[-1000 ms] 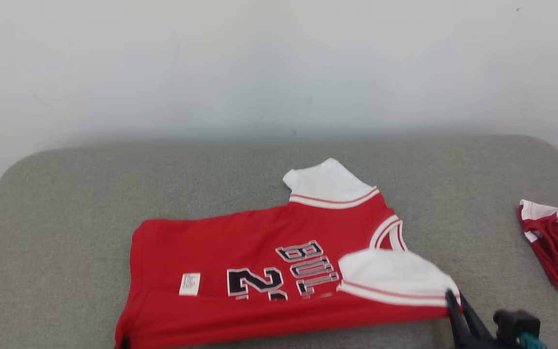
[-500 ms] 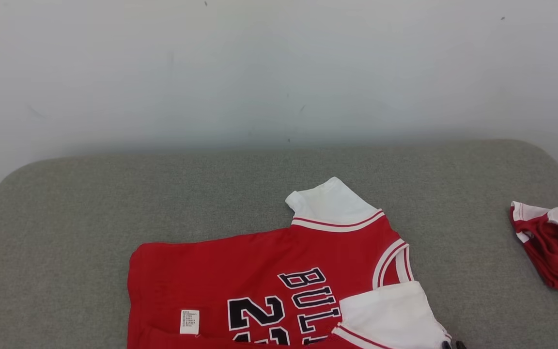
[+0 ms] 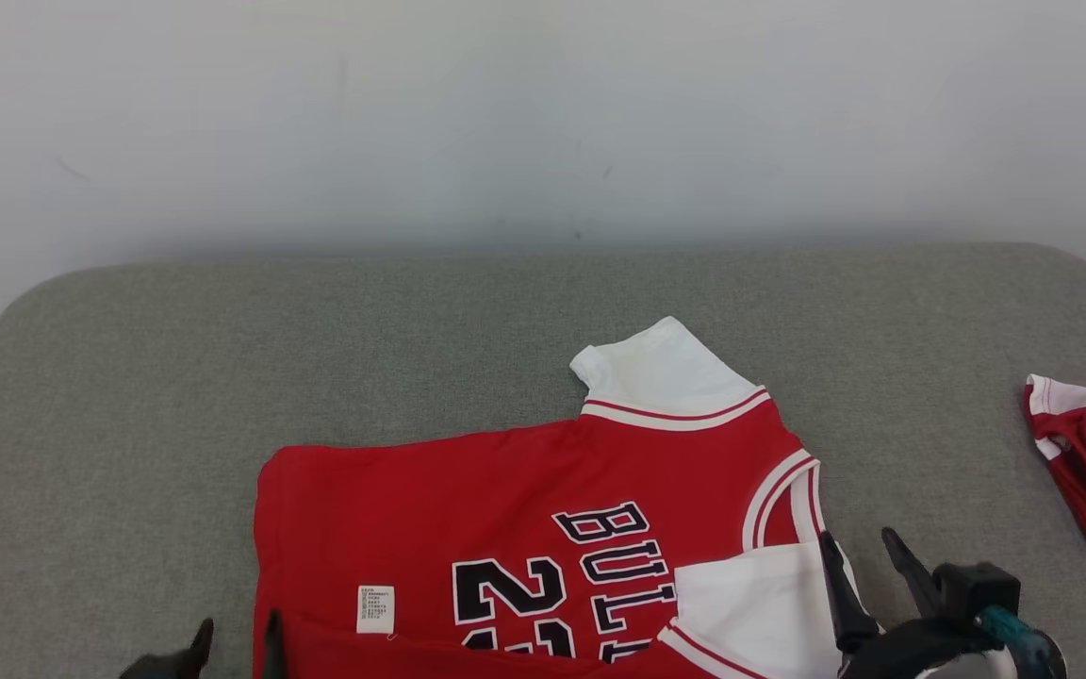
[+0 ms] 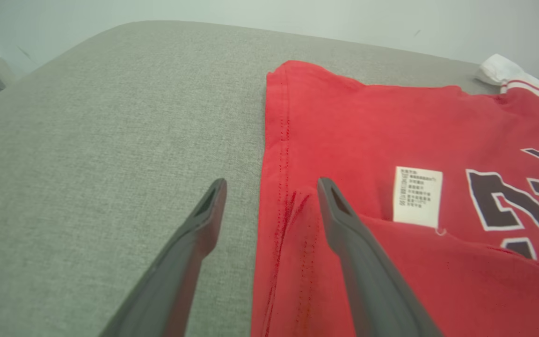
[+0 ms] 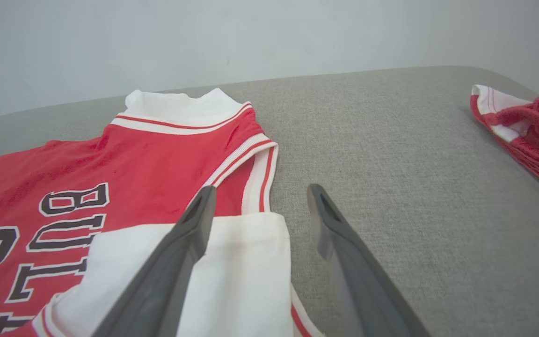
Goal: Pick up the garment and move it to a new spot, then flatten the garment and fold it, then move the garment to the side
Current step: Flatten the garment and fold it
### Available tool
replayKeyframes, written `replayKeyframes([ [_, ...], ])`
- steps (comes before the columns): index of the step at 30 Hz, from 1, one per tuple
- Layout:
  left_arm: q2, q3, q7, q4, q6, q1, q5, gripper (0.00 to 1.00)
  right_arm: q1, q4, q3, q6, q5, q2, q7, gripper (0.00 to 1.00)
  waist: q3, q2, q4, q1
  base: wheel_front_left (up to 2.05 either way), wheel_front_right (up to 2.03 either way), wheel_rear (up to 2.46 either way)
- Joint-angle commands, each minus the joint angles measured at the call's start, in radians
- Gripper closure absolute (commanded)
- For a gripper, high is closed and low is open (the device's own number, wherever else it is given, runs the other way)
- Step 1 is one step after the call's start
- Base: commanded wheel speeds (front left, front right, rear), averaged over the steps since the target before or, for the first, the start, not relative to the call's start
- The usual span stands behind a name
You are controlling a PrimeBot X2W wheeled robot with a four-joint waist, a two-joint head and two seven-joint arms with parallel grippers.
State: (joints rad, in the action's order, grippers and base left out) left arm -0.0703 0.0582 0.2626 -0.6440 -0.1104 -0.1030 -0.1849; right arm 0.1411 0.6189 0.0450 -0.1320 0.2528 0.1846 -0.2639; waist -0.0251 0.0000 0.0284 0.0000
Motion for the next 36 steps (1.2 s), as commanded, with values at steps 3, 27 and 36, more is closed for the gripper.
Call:
replayKeyframes([
  [3,-0.025,-0.011,0.003,-0.067,-0.007,-0.107,0.002,0.00,0.076,0.028,0.029,0.003,-0.008,0.012,0.003,0.00,0.026,0.0000,0.005,0.0000,0.00,0.00,0.00],
  [27,-0.096,-0.132,-0.114,-0.425,-0.006,-0.612,-0.028,0.00,0.372,0.161,0.191,0.003,0.025,0.034,0.000,0.00,0.207,0.0000,-0.016,0.0000,0.00,0.00,0.00],
  [36,-0.082,-0.142,-0.074,-0.525,0.014,-0.654,-0.037,0.28,0.425,0.158,0.195,0.003,0.020,0.057,-0.002,0.00,0.233,0.0000,-0.011,0.0000,0.00,0.00,0.00],
])
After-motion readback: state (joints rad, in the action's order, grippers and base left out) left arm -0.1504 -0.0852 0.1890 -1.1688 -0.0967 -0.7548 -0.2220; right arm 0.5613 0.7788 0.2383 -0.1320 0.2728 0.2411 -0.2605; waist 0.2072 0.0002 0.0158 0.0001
